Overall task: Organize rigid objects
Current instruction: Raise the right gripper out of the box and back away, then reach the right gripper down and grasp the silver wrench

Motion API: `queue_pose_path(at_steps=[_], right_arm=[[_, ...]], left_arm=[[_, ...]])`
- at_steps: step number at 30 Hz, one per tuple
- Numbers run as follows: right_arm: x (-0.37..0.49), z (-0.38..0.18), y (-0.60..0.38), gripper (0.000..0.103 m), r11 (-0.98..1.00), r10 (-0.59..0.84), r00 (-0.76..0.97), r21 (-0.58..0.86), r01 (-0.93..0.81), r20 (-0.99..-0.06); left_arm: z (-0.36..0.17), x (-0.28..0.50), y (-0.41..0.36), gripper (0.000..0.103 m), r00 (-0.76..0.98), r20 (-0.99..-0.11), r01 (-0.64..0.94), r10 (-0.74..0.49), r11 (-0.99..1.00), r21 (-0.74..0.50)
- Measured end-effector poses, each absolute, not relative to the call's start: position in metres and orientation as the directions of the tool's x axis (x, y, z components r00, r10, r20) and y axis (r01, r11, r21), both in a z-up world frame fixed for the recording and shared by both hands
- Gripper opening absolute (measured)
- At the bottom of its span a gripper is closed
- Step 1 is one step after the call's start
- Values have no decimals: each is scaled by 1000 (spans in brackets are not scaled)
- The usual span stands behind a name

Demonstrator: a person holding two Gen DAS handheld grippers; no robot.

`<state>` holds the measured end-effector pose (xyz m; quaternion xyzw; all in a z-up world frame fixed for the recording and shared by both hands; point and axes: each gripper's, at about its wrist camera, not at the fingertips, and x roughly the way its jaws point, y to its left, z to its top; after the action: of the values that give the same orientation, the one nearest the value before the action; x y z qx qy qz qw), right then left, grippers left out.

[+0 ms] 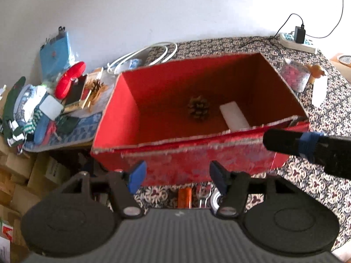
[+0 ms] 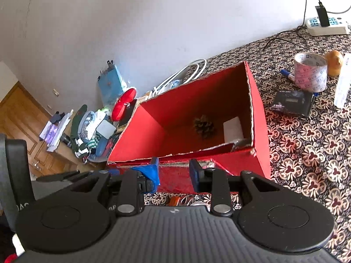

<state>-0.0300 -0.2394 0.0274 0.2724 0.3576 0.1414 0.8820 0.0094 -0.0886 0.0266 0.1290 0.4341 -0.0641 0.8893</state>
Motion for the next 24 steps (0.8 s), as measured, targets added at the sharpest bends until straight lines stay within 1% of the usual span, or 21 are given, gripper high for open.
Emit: queue_pose_path(at_steps=[10, 15, 21, 24], right_arm=[[-39, 15, -222, 13, 842, 438, 683, 533, -83, -585], [-41, 6, -219, 13, 827, 460, 644, 558, -62, -611], [-44, -4, -219, 13, 814, 477, 613, 580, -37, -630], [-46, -11, -218, 13, 814, 475, 595, 581, -16, -649]], left_arm=[[6, -4, -78, 66, 580, -814, 231, 7, 958, 173], [-1, -6, -71, 66, 564, -826, 235, 2, 958, 163], [-12, -10, -54, 66, 552, -833, 247, -34, 961, 125], [-20, -15, -40, 66, 533, -842, 272, -89, 960, 71]])
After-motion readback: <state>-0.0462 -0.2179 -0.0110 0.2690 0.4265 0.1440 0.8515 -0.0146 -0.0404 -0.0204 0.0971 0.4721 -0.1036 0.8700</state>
